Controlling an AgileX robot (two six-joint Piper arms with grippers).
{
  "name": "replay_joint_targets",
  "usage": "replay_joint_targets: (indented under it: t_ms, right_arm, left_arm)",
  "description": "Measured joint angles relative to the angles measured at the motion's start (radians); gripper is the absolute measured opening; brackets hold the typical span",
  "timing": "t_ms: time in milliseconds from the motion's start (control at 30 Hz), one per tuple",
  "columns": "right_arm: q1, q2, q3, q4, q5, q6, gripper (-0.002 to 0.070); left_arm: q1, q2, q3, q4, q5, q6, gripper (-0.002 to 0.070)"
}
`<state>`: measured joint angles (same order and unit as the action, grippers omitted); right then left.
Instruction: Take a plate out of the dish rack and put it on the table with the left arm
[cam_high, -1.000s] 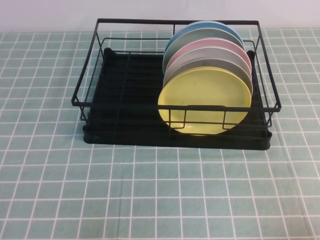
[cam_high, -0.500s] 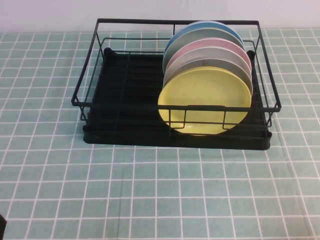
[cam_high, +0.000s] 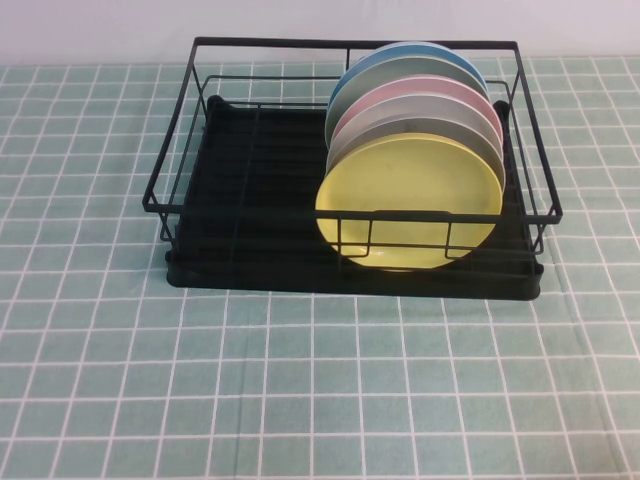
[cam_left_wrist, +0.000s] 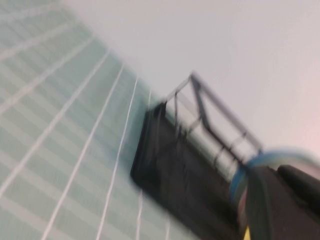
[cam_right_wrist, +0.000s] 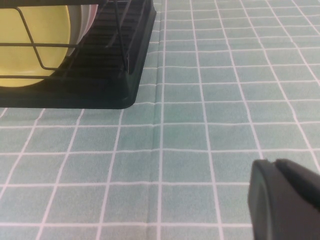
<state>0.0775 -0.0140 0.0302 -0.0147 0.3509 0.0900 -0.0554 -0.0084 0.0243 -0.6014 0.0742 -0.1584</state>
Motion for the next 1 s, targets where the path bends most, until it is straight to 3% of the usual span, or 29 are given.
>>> replay_joint_targets:
  t_ms: [167, 400, 667, 1000]
  right_arm:
    - [0.000, 0.000, 0.000, 0.000, 0.000, 0.000, -0.0018]
    - [0.000, 0.000, 0.000, 0.000, 0.000, 0.000, -0.0018]
    - [0.000, 0.000, 0.000, 0.000, 0.000, 0.000, -0.0018]
    - [0.000, 0.000, 0.000, 0.000, 0.000, 0.000, -0.0018]
  left_arm:
    - [0.000, 0.063, -0.106, 0.010, 0.317, 0.141, -0.0004]
    - [0.000, 0.368, -0.435, 0.054, 0.621, 0.454, -0.0004]
    - [-0.005, 0.718, -0.791, 0.155, 0.695, 0.722, -0.0004]
    - [-0.169, 1.155, -1.255, 0.214, 0.816, 0.924, -0.0004]
